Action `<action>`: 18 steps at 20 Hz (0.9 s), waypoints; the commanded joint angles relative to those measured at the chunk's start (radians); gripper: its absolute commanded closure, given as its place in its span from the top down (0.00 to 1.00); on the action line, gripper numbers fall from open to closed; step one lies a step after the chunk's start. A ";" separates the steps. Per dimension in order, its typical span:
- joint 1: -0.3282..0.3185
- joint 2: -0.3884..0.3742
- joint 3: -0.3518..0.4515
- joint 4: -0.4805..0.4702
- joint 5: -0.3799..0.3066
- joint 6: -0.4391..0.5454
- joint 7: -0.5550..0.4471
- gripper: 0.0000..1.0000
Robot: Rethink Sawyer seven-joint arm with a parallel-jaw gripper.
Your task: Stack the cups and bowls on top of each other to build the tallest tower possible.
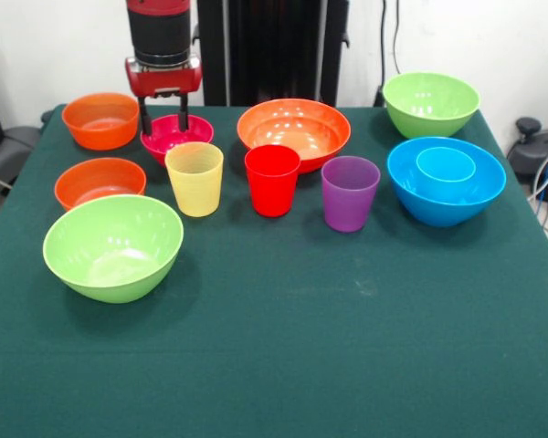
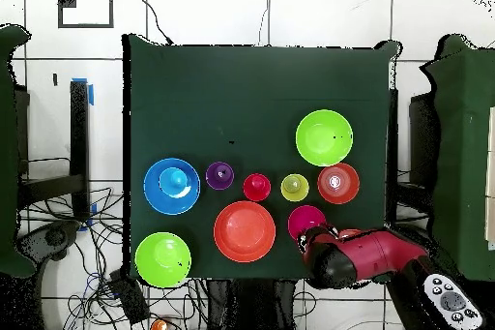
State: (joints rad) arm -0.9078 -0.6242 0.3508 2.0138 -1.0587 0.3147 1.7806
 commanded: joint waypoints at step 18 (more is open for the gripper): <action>-0.043 -0.051 0.178 -0.001 0.113 0.172 -0.196 1.00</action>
State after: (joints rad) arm -0.9647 -0.6706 0.4283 2.0141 -0.9733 0.3727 1.7806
